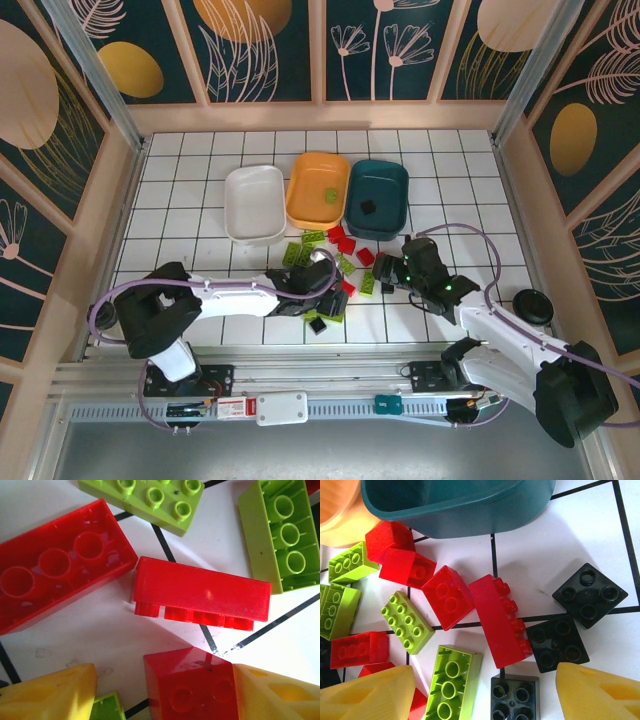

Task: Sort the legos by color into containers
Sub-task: Pick up the lego from the middle-left of the table.

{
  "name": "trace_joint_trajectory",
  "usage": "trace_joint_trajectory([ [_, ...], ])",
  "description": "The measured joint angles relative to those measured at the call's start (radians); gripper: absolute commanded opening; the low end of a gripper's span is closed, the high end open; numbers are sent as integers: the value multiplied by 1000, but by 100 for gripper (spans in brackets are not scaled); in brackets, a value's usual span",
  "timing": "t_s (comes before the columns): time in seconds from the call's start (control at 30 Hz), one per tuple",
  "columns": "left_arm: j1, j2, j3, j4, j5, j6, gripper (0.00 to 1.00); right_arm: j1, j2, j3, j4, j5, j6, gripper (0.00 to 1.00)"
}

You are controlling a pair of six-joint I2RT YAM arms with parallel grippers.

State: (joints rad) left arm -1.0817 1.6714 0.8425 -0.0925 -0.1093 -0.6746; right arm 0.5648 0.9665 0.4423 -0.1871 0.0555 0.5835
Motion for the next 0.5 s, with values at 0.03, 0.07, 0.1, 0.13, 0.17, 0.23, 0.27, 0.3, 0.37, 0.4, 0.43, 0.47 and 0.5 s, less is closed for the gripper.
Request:
trace_joint_trajectory([
  [0.03,-2,8,4,1,0,-2,58,0,0,0,0,0,0,75],
  [0.07,-2,14,5,3,0,-1,54,0,-1,0,-1,1,0,75],
  [0.1,-3,20,5,4,0,-3,50,0,-2,0,-2,2,0,75],
  [0.13,-3,24,5,4,0,-5,47,0,-5,0,-3,4,0,75],
  [0.17,-4,24,5,4,2,-4,43,0,-7,0,-3,5,0,75],
  [0.23,-4,23,6,7,3,-10,35,0,-11,0,-4,6,0,75],
  [0.27,-4,21,6,8,3,-8,32,0,-12,0,-4,7,0,75],
  [0.3,-4,18,6,8,3,-9,30,0,-13,0,-4,7,0,75],
  [0.37,-4,5,6,6,-5,-11,28,0,-13,0,-4,7,0,75],
  [0.4,-4,-7,6,3,-10,-11,26,0,-13,0,-4,7,0,75],
  [0.43,-2,-27,6,0,-19,-10,25,0,-13,0,-4,7,0,75],
  [0.47,3,-50,6,-2,-25,-11,24,0,-13,0,-4,7,0,75],
  [0.5,18,-79,5,-2,-29,-10,24,0,-13,0,-4,7,0,75],
])
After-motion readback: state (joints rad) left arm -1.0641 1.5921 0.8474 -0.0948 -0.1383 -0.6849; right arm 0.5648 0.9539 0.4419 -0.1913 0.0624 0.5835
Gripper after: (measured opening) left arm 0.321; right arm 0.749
